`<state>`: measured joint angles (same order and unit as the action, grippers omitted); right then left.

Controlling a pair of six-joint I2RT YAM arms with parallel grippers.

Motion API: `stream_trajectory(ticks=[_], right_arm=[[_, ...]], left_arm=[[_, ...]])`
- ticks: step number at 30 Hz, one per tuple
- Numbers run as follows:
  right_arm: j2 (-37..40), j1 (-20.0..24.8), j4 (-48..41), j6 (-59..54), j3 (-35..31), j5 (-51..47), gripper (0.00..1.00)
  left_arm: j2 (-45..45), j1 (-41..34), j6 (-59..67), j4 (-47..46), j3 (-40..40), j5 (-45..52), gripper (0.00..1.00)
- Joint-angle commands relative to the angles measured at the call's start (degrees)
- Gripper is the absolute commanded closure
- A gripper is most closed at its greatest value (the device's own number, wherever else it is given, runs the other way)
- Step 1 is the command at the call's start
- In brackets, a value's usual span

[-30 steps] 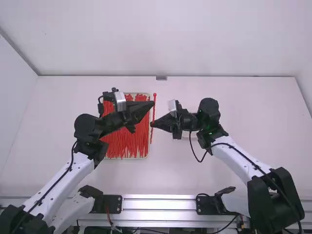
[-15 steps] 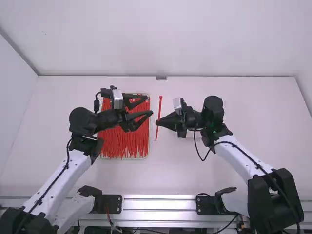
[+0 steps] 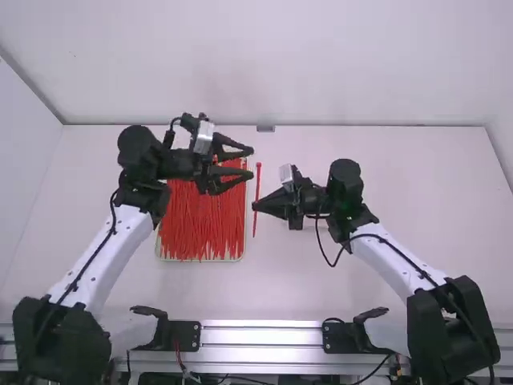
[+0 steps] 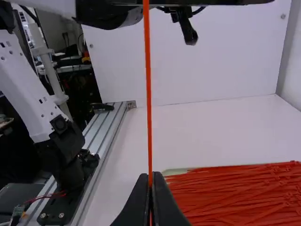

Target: Fasten the cable tie

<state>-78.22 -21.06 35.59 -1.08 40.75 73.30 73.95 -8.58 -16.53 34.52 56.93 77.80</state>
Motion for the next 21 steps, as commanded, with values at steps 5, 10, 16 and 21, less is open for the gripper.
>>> stream_trajectory(ticks=[5, 10, 16, 21], right_arm=[[-0.3, 0.4, 0.0, -0.4, 1.7, -0.4, 1.0], [-0.3, 0.3, -0.1, -0.3, 1.7, -1.4, 1.0], [-0.3, 0.3, -0.3, -0.3, 1.7, -1.4, 1.0], [-0.3, 0.3, -0.7, -0.2, 1.7, -1.3, 1.0]], left_arm=[[2.1, -0.1, 1.4, 0.8, 1.9, 4.3, 0.51], [2.1, -1.2, -0.3, 2.8, 1.9, 4.3, 0.64], [2.1, -0.8, -3.6, 7.5, 1.9, 5.6, 0.64], [2.1, -0.9, -3.2, 7.3, 1.9, 5.6, 0.65]])
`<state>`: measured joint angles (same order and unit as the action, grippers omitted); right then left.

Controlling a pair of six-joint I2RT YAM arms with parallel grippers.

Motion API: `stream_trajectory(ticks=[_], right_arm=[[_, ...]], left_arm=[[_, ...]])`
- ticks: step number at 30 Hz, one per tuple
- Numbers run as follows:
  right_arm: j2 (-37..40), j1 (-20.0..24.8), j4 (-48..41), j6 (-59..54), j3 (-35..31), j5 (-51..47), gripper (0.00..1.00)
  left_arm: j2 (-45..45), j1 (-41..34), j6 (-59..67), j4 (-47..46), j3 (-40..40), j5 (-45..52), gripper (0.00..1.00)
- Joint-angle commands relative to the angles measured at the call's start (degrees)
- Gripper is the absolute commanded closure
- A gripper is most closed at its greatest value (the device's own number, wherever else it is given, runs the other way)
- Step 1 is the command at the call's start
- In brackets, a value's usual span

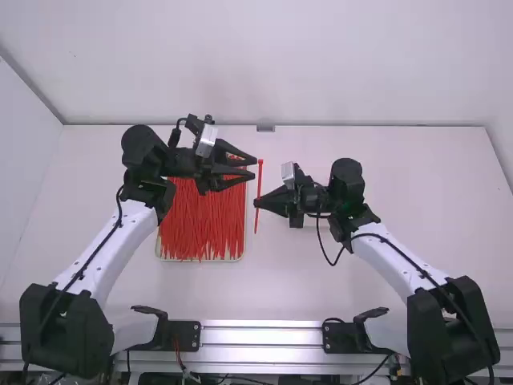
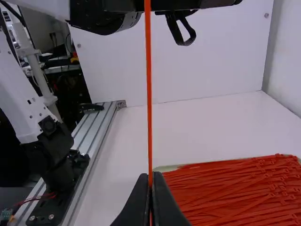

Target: Fasten the cable tie

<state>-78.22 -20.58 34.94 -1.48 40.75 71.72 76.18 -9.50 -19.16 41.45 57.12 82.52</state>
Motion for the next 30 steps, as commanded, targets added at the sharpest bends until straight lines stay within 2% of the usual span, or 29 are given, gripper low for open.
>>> stream_trajectory(ticks=[1, 7, 13, 16, 22, 30], right_arm=[[-0.3, -0.2, -0.3, 0.1, 1.7, 0.2, 1.0], [-0.3, -0.2, -0.9, 0.0, 1.7, 0.2, 1.0], [-0.3, -2.9, -1.2, -0.4, 1.7, -3.0, 1.0], [-0.3, -4.2, -2.4, -0.5, 1.7, -6.7, 1.0], [-0.3, -3.6, -2.4, -0.5, 1.7, -6.2, 1.0], [-0.3, -1.9, -1.6, 0.1, 1.7, -4.4, 1.0]], left_arm=[[-0.1, 0.1, -0.6, 0.3, 1.7, 0.9, 0.65], [-0.1, 0.1, 2.8, -3.7, 1.7, 0.4, 0.67], [-0.1, 0.0, 3.6, -5.0, 1.7, 0.4, 0.72], [-0.1, 0.1, 3.5, -5.0, 1.7, 0.7, 0.79], [-0.1, 0.1, 3.6, -5.0, 1.7, 0.7, 0.91], [-0.1, 0.1, 3.6, -5.0, 1.7, 0.4, 0.91]])
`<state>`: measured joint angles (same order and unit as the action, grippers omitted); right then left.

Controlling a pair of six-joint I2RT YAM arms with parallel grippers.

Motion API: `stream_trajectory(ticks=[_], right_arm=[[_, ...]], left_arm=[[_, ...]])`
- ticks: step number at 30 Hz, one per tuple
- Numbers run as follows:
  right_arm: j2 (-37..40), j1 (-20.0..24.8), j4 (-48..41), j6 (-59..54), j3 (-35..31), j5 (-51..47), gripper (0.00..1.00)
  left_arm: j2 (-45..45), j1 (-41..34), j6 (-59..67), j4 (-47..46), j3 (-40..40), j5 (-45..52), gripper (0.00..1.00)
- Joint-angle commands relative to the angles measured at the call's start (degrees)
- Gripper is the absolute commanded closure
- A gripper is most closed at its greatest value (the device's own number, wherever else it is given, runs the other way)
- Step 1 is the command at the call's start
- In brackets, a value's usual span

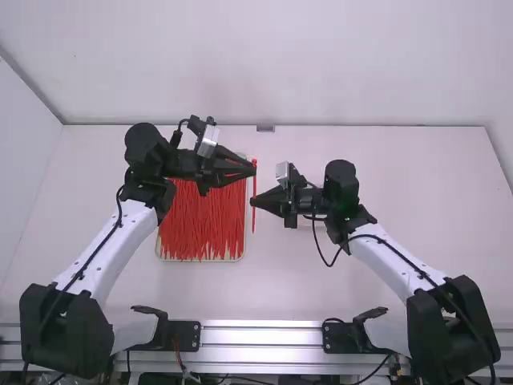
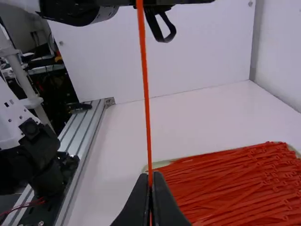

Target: Fasten the cable tie

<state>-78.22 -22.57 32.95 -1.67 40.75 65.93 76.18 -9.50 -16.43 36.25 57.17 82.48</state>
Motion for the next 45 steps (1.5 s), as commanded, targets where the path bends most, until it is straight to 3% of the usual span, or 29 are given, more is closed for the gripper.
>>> stream_trajectory(ticks=[1, 12, 22, 32, 36, 44, 45], right_arm=[[-0.3, 0.1, 0.9, 0.2, 1.7, 2.0, 1.0], [-0.3, -1.5, 1.1, 0.1, 1.7, 1.7, 1.0], [-0.3, -0.6, 0.6, 0.2, 1.7, 2.0, 1.0], [-0.3, -0.9, 0.4, 0.1, 1.7, 1.9, 1.0], [-0.3, -0.6, -0.5, -0.3, 1.7, 2.0, 1.0], [-0.3, -0.6, -0.6, -0.3, 1.7, 1.9, 1.0], [-0.3, -0.6, -0.4, -0.2, 1.7, 1.7, 0.91]], left_arm=[[-0.1, 0.1, 0.9, 0.2, 1.7, 0.5, 0.91], [-0.1, 0.1, 0.8, 0.2, 1.7, 0.5, 0.89], [-0.1, 0.1, 0.9, 0.6, 1.7, 0.5, 0.95], [-0.1, 0.1, 0.8, 0.6, 1.7, -0.9, 0.94], [-0.1, 0.1, 0.8, 0.6, 1.7, -0.9, 0.98], [-0.1, 0.1, 0.1, 0.6, 1.7, -0.9, 0.98], [-0.1, 0.1, -0.7, 0.8, 1.7, -0.9, 0.98]])
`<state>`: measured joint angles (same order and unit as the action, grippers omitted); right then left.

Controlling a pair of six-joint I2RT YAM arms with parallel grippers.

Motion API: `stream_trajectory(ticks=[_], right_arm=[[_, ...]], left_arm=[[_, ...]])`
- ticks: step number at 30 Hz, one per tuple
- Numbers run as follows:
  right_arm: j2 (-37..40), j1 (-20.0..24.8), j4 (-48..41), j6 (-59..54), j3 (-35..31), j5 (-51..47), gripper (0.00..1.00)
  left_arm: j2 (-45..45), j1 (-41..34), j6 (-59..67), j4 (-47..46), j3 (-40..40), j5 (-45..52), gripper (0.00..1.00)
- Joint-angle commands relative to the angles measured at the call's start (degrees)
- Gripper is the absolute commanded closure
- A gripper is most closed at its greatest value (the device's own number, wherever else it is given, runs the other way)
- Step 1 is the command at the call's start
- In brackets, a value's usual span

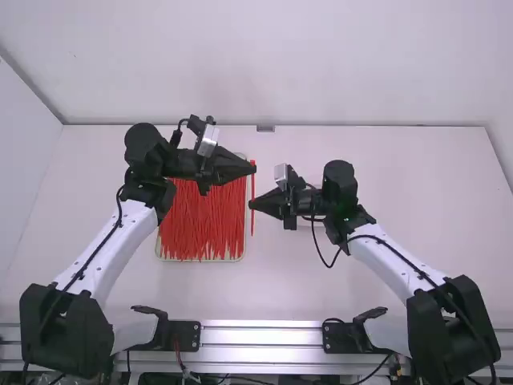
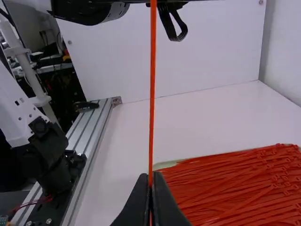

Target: Fasten the cable tie

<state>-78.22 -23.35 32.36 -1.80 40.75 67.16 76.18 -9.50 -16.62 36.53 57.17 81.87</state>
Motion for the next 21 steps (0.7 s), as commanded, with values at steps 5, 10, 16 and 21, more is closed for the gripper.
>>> stream_trajectory(ticks=[5, 10, 16, 21], right_arm=[[-0.3, 0.2, 0.6, 0.0, 1.7, 0.5, 0.02], [-0.3, 0.3, 0.2, 0.1, 1.7, 0.5, 0.02], [-0.3, 0.2, 0.3, 0.1, 1.7, -1.0, 0.02], [-0.3, 0.8, -0.2, -0.2, 1.7, -5.7, 0.02]], left_arm=[[-0.1, 0.2, -0.7, 0.1, 1.7, -0.5, 0.98], [-0.1, 0.4, -5.7, 0.0, 1.7, -3.5, 0.99], [-0.1, 2.0, -12.8, 3.0, 1.7, -4.2, 0.98], [-0.1, 3.3, -17.8, 2.9, 1.7, -6.3, 0.98]])
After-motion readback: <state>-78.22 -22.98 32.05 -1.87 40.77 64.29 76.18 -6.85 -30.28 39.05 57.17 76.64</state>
